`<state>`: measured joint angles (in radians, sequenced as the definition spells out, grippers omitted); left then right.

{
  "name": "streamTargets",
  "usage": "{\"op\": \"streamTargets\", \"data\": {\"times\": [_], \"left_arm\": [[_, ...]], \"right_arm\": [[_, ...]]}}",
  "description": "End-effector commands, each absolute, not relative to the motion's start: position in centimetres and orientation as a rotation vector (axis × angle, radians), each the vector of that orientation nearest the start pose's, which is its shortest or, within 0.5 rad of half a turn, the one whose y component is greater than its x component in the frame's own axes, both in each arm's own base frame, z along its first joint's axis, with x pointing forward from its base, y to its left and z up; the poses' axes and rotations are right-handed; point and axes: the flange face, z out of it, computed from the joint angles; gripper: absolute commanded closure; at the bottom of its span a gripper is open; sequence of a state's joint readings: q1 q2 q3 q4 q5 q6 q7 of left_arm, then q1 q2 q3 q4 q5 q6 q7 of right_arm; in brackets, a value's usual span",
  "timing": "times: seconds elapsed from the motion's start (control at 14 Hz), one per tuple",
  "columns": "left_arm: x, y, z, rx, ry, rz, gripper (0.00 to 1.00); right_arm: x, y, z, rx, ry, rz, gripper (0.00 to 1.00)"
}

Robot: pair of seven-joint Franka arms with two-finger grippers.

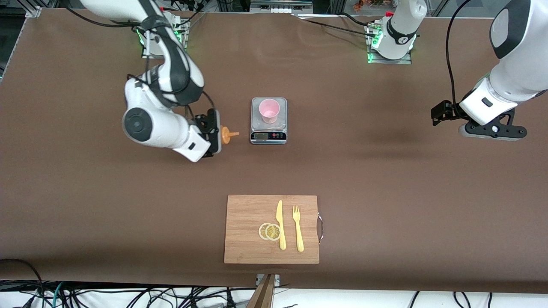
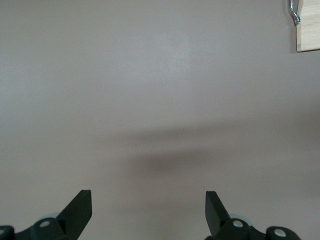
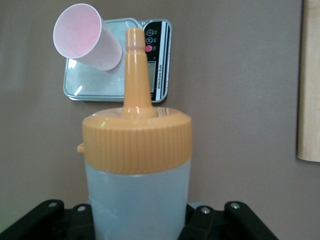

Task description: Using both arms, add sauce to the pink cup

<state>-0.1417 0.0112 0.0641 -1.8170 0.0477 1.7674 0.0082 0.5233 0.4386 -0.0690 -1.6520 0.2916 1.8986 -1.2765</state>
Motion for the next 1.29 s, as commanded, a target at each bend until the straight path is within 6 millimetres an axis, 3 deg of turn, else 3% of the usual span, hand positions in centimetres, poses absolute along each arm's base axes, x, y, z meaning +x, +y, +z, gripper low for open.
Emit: {"op": "streamTargets", "data": {"times": [0.0,0.57,1.22], "left_arm": [[55.9,-3.7,52.3,-3.090,0.159,0.098,0.00],[55.9,-3.7,52.3,-3.090,0.161,0.100,0.00],[56.0,-3.7,52.2,-3.090,0.157,0.103,0.00]], "right_arm": [[54.1,33.6,35.3,2.352,2.368,-0.236,1.00],[48.4,40.7,33.8,2.231,2.260,-0.359,1.00],[46.0,41.6,32.4,2.079,2.274,-0.456,1.00]]}}
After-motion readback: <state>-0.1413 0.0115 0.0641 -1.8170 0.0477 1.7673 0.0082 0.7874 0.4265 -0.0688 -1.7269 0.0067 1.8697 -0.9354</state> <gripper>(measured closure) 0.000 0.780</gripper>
